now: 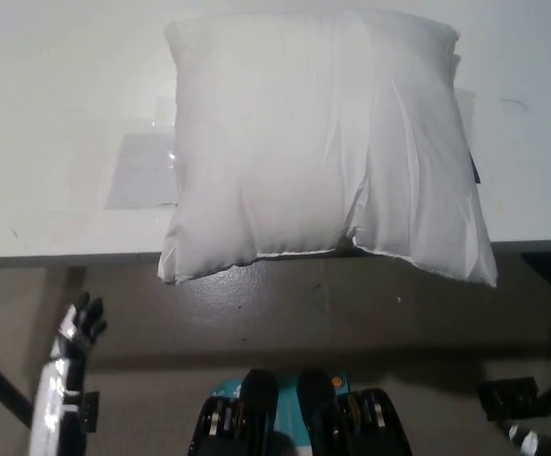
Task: The robot uses both hands to lift the pillow and then drops it on the table
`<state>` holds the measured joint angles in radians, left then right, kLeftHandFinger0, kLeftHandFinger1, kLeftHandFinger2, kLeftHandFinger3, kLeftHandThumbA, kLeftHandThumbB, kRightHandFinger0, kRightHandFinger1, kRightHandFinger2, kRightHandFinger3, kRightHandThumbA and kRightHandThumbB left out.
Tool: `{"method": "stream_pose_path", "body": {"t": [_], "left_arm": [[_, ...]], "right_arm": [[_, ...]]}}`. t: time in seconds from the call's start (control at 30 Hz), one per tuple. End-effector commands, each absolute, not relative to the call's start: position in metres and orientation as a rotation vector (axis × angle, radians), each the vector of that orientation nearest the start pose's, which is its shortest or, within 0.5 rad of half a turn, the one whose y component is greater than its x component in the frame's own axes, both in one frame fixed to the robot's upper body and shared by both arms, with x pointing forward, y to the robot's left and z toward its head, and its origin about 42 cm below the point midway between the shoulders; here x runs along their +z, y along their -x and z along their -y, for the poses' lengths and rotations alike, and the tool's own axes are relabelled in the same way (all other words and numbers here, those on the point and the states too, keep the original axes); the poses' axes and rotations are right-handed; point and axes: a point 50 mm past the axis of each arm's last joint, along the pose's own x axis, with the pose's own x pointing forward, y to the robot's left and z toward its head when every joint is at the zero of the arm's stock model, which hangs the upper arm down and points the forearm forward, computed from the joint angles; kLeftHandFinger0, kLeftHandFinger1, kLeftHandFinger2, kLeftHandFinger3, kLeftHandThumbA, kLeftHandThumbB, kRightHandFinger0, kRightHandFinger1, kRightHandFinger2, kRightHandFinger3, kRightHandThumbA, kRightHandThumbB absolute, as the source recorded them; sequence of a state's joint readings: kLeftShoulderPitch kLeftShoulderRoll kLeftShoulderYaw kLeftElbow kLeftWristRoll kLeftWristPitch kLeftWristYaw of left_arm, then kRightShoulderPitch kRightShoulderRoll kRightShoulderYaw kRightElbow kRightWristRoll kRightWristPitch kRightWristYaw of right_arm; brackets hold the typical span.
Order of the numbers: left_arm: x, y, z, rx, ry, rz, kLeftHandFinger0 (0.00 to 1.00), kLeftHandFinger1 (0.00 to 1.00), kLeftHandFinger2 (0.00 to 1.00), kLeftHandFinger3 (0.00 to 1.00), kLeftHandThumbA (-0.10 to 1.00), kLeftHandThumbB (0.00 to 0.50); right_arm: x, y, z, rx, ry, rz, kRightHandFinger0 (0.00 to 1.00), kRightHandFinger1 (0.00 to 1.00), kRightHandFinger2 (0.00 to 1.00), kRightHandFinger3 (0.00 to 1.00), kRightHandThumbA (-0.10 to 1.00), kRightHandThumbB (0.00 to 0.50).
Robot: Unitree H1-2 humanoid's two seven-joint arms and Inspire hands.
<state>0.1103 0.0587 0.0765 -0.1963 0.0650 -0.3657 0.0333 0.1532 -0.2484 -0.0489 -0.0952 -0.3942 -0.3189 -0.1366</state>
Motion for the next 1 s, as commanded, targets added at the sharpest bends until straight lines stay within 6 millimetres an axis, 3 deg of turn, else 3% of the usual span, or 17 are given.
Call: {"method": "stream_pose_path", "body": {"t": [0.0,0.03,0.1,0.13,0.2,0.27,0.33,0.43,0.47,0.53,0.6,0.63,0.7,0.77,0.8,0.83,0.97], "left_arm": [[0.218,-0.266,-0.266,0.159,-0.163,0.681,1.00,1.00,1.00,1.00,1.00,0.293],[0.234,-0.274,-0.271,0.156,-0.159,0.740,1.00,1.00,1.00,1.00,1.00,0.275],[0.249,-0.281,-0.274,0.159,-0.165,0.786,1.00,1.00,1.00,1.00,1.00,0.269],[0.261,-0.287,-0.275,0.155,-0.159,0.814,1.00,1.00,1.00,1.00,1.00,0.281],[0.278,-0.296,-0.276,0.155,-0.157,0.863,1.00,1.00,1.00,1.00,1.00,0.274],[0.302,-0.313,-0.274,0.179,-0.167,0.927,1.00,1.00,1.00,1.00,1.00,0.265],[0.319,-0.326,-0.274,0.184,-0.164,0.963,1.00,1.00,1.00,1.00,1.00,0.245],[0.333,-0.342,-0.273,0.194,-0.157,0.967,1.00,1.00,1.00,1.00,1.00,0.240],[0.341,-0.365,-0.273,0.202,-0.161,0.964,1.00,1.00,1.00,1.00,1.00,0.240],[0.344,-0.376,-0.274,0.207,-0.182,0.965,1.00,1.00,1.00,1.00,1.00,0.243],[0.344,-0.400,-0.274,0.207,-0.240,0.942,1.00,1.00,1.00,1.00,1.00,0.250],[0.343,-0.404,-0.274,0.207,-0.238,0.940,1.00,1.00,1.00,1.00,1.00,0.241],[0.334,-0.436,-0.269,0.200,-0.194,0.903,1.00,1.00,1.00,1.00,1.00,0.189],[0.335,-0.438,-0.269,0.201,-0.192,0.912,1.00,1.00,1.00,1.00,1.00,0.185],[0.328,-0.455,-0.268,0.206,-0.202,0.899,1.00,1.00,1.00,1.00,1.00,0.076],[0.322,-0.464,-0.267,0.215,-0.213,0.880,1.00,1.00,1.00,1.00,1.00,0.037],[0.306,-0.479,-0.268,0.223,-0.227,0.802,1.00,1.00,1.00,1.00,1.00,0.000]], "right_arm": [[0.200,-0.271,0.310,-0.164,0.679,0.570,1.00,1.00,1.00,1.00,1.00,0.324],[0.218,-0.285,0.310,-0.170,0.685,0.604,1.00,1.00,1.00,1.00,1.00,0.335],[0.235,-0.300,0.311,-0.173,0.690,0.625,1.00,1.00,1.00,1.00,1.00,0.332],[0.247,-0.313,0.312,-0.180,0.708,0.631,1.00,1.00,1.00,1.00,1.00,0.370],[0.260,-0.330,0.312,-0.186,0.709,0.637,1.00,1.00,1.00,1.00,1.00,0.399],[0.283,-0.357,0.312,-0.182,0.697,0.644,1.00,1.00,1.00,1.00,1.00,0.373],[0.299,-0.376,0.308,-0.176,0.692,0.633,1.00,1.00,1.00,1.00,1.00,0.397],[0.315,-0.397,0.305,-0.162,0.673,0.620,1.00,1.00,1.00,1.00,1.00,0.370],[0.330,-0.421,0.301,-0.137,0.627,0.612,1.00,1.00,1.00,1.00,1.00,0.369],[0.338,-0.434,0.299,-0.131,0.622,0.609,1.00,1.00,1.00,1.00,1.00,0.362],[0.355,-0.457,0.295,-0.112,0.629,0.611,1.00,1.00,1.00,1.00,1.00,0.349],[0.358,-0.461,0.294,-0.113,0.629,0.611,1.00,1.00,1.00,1.00,1.00,0.354],[0.374,-0.483,0.286,-0.119,0.623,0.592,1.00,1.00,1.00,1.00,1.00,0.373],[0.377,-0.484,0.286,-0.122,0.624,0.596,1.00,1.00,1.00,1.00,1.00,0.374],[0.381,-0.495,0.282,-0.124,0.618,0.585,1.00,1.00,1.00,1.00,1.00,0.378],[0.384,-0.501,0.279,-0.125,0.620,0.581,1.00,1.00,1.00,1.00,1.00,0.379],[0.390,-0.511,0.270,-0.127,0.623,0.572,1.00,1.00,1.00,1.00,1.00,0.373]]}}
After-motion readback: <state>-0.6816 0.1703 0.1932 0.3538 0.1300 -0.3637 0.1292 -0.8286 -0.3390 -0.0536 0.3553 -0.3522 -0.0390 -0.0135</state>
